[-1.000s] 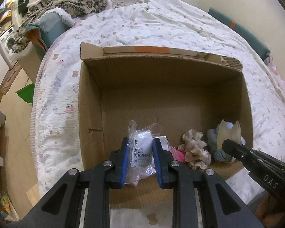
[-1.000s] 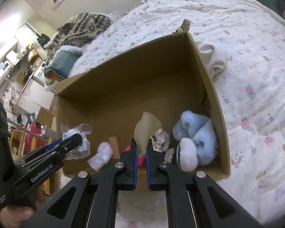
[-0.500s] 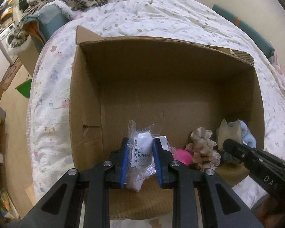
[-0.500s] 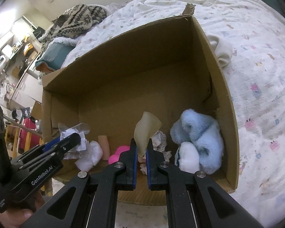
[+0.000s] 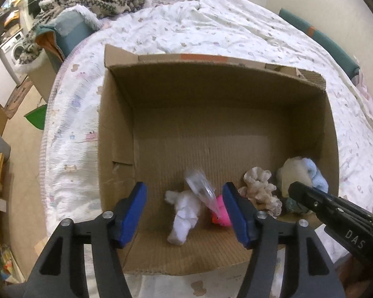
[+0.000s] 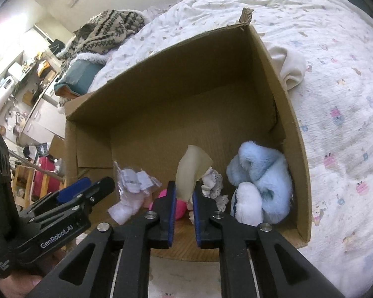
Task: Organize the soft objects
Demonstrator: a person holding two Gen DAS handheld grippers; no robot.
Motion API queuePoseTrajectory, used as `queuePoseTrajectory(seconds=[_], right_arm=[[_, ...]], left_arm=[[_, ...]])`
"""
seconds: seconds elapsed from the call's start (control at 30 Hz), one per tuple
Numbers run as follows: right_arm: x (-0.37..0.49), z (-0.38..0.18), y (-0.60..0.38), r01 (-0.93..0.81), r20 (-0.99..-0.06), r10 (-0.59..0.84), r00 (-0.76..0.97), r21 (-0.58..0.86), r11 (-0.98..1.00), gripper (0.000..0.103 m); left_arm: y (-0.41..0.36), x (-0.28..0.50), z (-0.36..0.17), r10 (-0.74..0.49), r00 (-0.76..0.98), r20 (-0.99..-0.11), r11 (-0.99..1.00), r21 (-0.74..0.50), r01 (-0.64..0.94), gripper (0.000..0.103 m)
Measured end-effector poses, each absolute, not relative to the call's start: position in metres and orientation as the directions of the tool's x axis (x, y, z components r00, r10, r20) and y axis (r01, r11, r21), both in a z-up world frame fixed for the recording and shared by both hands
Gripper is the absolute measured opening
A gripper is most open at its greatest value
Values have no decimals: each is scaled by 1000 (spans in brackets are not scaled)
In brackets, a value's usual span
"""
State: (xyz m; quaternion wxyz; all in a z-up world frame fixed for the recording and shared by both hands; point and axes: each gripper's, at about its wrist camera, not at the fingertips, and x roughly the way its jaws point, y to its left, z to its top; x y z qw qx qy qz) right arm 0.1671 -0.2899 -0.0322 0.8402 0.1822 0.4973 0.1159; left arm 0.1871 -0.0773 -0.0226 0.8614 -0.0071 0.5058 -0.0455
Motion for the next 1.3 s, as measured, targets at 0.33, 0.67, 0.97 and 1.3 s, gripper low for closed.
queuePoseTrajectory(seconds=[0.33, 0.67, 0.97, 1.3], right_arm=[[146, 7, -287, -53, -749, 345, 566, 385, 922, 68], [107, 47, -281, -83, -695, 310, 649, 340, 937, 96], [62, 60, -284, -85, -657, 272, 703, 302, 949, 103], [24, 47, -277, -97, -652, 220, 726, 220, 971, 103]], left_arm=[[-64, 161, 9, -43, 576, -816, 999, -27, 36, 60], [-41, 117, 48, -45, 660, -750, 998, -64, -5, 75], [-31, 63, 69, -50, 736, -676, 999, -43, 28, 100], [-11, 23, 67, -8, 757, -654, 999, -34, -19, 102]])
